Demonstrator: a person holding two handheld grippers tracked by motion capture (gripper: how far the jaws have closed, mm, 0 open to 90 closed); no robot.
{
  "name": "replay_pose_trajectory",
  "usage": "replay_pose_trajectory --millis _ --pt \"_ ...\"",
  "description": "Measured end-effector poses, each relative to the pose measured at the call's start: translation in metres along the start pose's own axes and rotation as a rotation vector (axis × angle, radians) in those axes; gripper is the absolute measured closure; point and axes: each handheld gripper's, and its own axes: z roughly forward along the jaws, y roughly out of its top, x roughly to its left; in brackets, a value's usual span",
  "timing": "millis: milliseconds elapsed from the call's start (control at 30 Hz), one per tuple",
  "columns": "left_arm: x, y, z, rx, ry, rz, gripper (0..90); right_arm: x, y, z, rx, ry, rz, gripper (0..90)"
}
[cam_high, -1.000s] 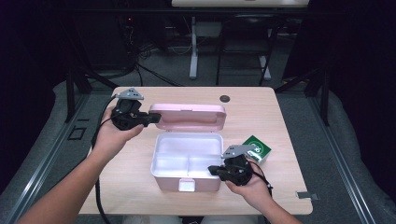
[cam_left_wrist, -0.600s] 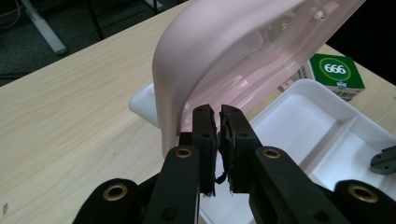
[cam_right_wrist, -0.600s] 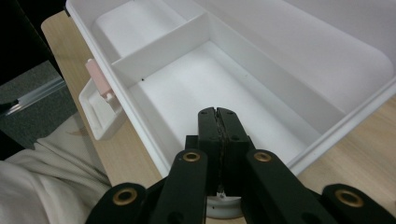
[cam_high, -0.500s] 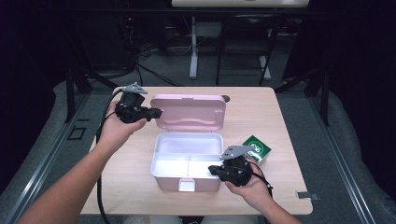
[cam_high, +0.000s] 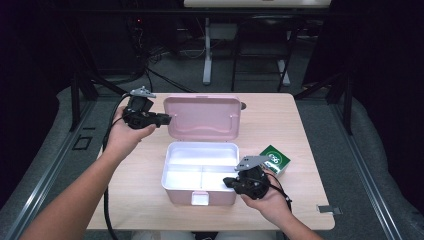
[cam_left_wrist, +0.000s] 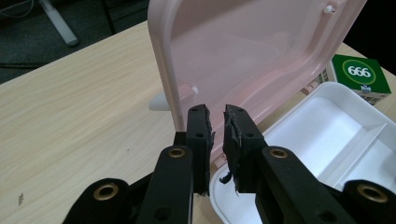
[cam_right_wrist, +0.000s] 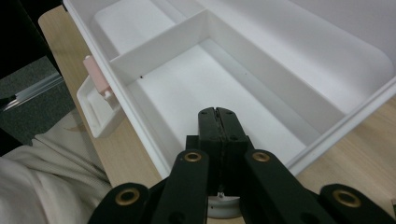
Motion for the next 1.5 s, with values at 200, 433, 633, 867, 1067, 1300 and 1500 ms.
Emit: replay_pose_trajectory --millis 200,433,633,867,1067,1300,1500 --pt "0.005 -0.002 0.005 0.016 0.014 -0.009 77.1 -0.001 0.000 0.000 -0.003 0.006 0.004 90.0" --pt "0.010 -0.006 0.010 0.030 0.024 -0.021 73.5 -0.001 0.000 0.000 -0.002 0.006 0.009 90.0" --pt "0.012 -0.011 0.011 0.045 0.026 -0.023 68.4 -0.002 0.000 0.000 0.002 0.013 0.016 90.0" --pt "0.014 -0.018 0.009 0.076 0.037 -0.020 61.2 -0.002 0.000 0.000 -0.004 0.015 0.018 90.0" --pt "0.012 -0.019 0.004 0.098 0.043 0.016 59.3 -0.003 0.000 0.000 -0.009 0.024 0.025 89.6" --pt "0.005 -0.018 -0.001 0.120 0.019 0.047 56.8 -0.002 0.000 0.000 -0.015 0.025 0.042 84.8" --pt "-0.003 -0.019 -0.003 0.149 -0.025 0.071 55.2 -0.003 0.004 -0.006 -0.032 0.020 0.043 79.6"
